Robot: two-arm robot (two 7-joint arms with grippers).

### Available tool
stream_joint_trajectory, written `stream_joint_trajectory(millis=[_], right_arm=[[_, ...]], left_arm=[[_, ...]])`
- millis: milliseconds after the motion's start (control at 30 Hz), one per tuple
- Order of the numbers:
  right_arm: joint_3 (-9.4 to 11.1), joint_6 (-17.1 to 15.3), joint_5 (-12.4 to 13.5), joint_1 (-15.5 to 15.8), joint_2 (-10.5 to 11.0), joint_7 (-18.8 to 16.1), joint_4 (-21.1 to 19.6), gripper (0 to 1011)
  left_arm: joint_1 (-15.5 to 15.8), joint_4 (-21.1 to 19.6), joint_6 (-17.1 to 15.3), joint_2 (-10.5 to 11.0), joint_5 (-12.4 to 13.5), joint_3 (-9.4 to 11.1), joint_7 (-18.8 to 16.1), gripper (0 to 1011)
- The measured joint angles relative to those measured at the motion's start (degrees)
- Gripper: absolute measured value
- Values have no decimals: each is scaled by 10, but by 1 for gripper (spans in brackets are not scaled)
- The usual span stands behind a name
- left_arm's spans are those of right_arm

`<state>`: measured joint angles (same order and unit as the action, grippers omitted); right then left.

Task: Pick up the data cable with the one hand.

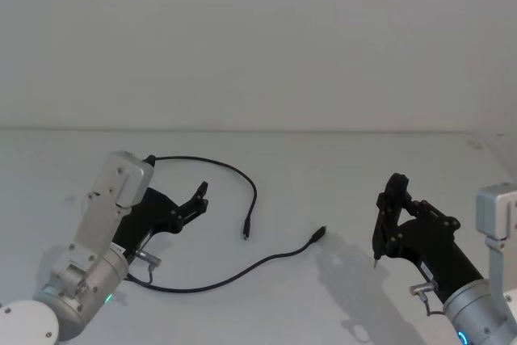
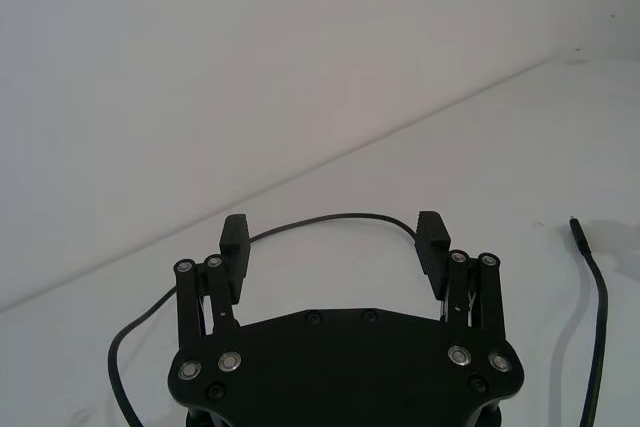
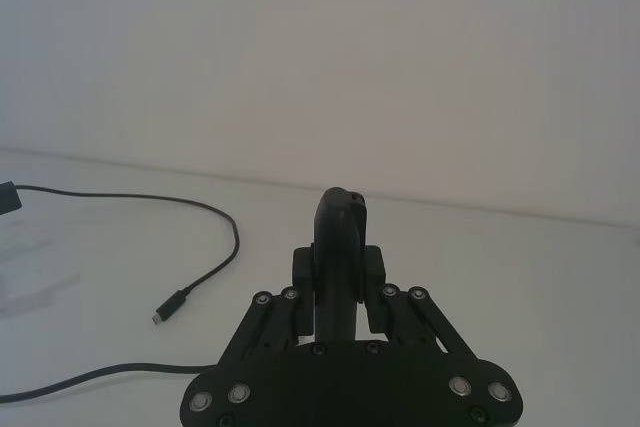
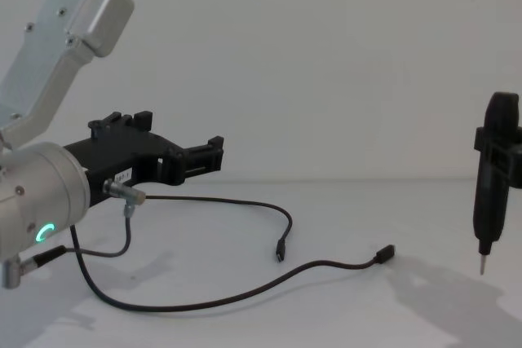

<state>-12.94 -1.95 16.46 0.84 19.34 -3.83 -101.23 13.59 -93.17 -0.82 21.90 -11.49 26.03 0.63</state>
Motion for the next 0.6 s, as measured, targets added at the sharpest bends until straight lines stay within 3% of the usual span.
stream_joint_trajectory(millis=[600], right_arm=[[0,0,0,0,0,0,0,279]], left_arm=[[0,0,0,0,0,0,0,1001]])
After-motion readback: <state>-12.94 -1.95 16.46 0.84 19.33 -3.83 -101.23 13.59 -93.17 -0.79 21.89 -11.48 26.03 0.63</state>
